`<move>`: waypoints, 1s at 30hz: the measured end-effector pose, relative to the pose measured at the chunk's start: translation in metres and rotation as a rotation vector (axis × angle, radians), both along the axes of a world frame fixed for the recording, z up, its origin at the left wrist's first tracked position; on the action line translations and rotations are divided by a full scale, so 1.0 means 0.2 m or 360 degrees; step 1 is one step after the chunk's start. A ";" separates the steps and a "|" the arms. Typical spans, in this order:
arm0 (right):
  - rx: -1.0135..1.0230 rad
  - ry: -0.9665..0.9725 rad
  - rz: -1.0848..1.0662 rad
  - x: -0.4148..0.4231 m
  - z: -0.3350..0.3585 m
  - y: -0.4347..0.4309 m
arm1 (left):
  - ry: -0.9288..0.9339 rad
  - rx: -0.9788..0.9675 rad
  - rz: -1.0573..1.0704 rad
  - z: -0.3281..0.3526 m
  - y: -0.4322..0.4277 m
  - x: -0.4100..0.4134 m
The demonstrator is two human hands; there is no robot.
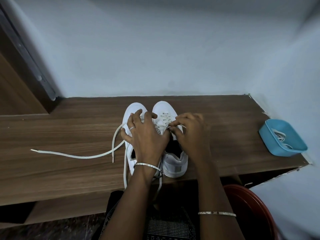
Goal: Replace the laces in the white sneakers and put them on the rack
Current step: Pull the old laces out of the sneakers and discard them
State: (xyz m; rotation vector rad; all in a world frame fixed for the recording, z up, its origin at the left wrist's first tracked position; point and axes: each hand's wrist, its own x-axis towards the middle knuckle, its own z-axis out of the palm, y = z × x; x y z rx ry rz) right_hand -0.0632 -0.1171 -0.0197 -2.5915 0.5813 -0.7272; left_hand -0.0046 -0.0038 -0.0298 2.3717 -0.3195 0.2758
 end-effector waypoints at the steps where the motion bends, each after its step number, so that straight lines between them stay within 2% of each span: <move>1: 0.0014 -0.0042 -0.0011 0.00 0.00 -0.01 | -0.0011 0.0002 0.0000 0.00 0.00 0.00; 3: 0.0296 -0.0226 -0.0022 -0.01 0.00 -0.02 | -0.0010 0.0000 -0.0004 0.00 0.00 0.00; 5: 0.0754 -0.0459 -0.0151 -0.03 0.02 -0.04 | -0.0001 -0.0001 -0.0004 0.00 0.00 0.01; 9: 0.1384 -0.0867 -0.0806 -0.08 -0.01 -0.17 | -0.0012 0.0001 0.0008 -0.01 -0.01 0.01; 12: 0.1805 -0.1009 -0.1065 -0.12 -0.08 -0.28 | 0.0012 0.0005 -0.0009 0.00 -0.01 0.02; 13: 0.1792 -0.0942 -0.1126 -0.13 -0.09 -0.28 | 0.0020 0.0011 -0.0015 0.00 -0.01 0.02; 15: 0.1307 -0.0692 -0.1153 -0.13 -0.08 -0.26 | 0.0026 0.0024 -0.0022 0.00 -0.01 0.02; 17: 0.0715 -0.0551 -0.0811 -0.11 -0.02 -0.20 | 0.0032 0.0029 -0.0024 0.01 -0.01 0.03; 20: 0.0336 -0.0285 -0.0085 -0.03 0.05 -0.08 | 0.0049 0.0014 -0.0043 0.02 -0.01 0.03; 22: 0.0092 -0.0009 0.0102 0.01 0.03 -0.01 | 0.0048 -0.0004 -0.0045 0.02 -0.01 0.03; 24: 0.0014 0.0069 0.0100 0.03 0.02 0.00 | 0.0044 -0.0008 -0.0048 0.03 0.00 0.04; 27: -0.0044 0.0007 0.0049 0.03 0.00 -0.03 | 0.0038 0.0005 -0.0084 0.03 0.01 0.05; 28: 0.0036 -0.0072 0.0024 0.02 0.00 -0.04 | 0.0034 0.0004 -0.0094 0.03 0.01 0.05; 30: 0.0406 -0.0326 -0.0121 0.00 0.01 -0.07 | 0.0030 0.0005 -0.0101 0.03 0.01 0.05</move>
